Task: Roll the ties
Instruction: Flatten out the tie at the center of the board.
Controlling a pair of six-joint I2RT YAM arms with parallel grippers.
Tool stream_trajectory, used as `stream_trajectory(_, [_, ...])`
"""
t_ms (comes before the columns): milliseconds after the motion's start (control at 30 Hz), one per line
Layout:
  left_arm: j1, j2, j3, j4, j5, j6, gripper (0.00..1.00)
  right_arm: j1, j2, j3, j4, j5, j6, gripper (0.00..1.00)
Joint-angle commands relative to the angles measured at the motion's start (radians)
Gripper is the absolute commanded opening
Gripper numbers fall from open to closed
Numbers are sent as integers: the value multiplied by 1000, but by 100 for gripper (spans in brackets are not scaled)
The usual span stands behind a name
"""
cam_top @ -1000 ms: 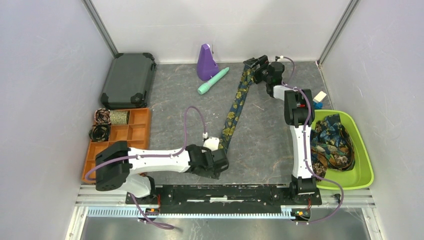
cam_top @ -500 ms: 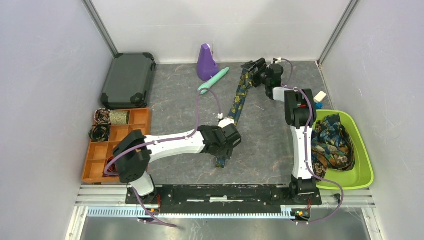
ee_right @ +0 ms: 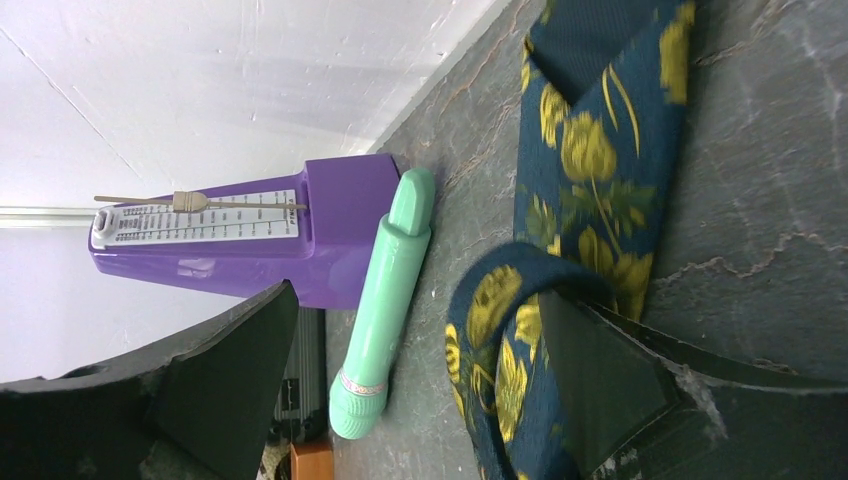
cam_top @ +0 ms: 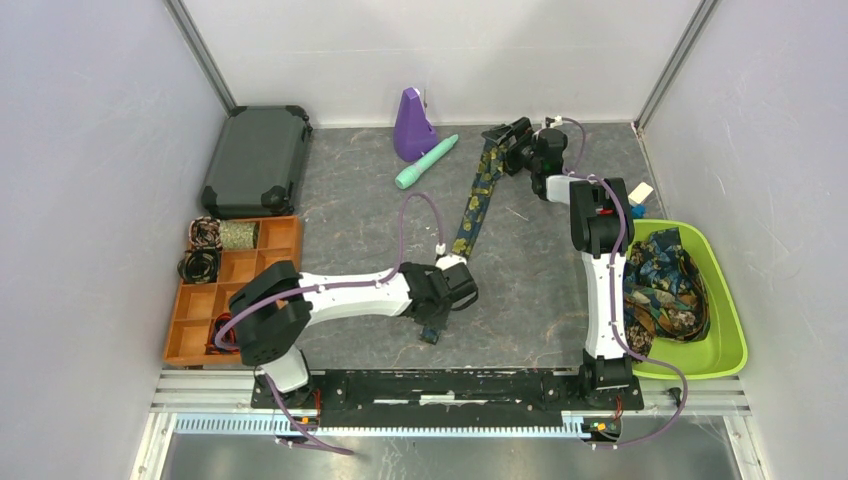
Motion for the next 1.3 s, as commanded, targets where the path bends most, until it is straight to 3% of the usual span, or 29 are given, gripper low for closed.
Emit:
stream_trajectory(0, [-65, -86, -68, 7, 40, -38, 2, 4, -35, 45, 4, 28, 4, 98])
stream_trajectory(600, [-266, -223, -252, 0, -98, -341, 2, 9, 24, 192, 20, 16, 8, 98])
stream_trajectory(900, [-344, -392, -361, -51, -171, -466, 8, 12, -324, -137, -123, 92, -354, 98])
stream_trajectory(1033, [-392, -442, -406, -112, -191, -551, 13, 10, -433, -272, -204, 136, -500, 91])
stream_trajectory(1267, [-449, -479, -442, -242, -231, -698, 18, 12, -412, -238, -434, 31, -653, 80])
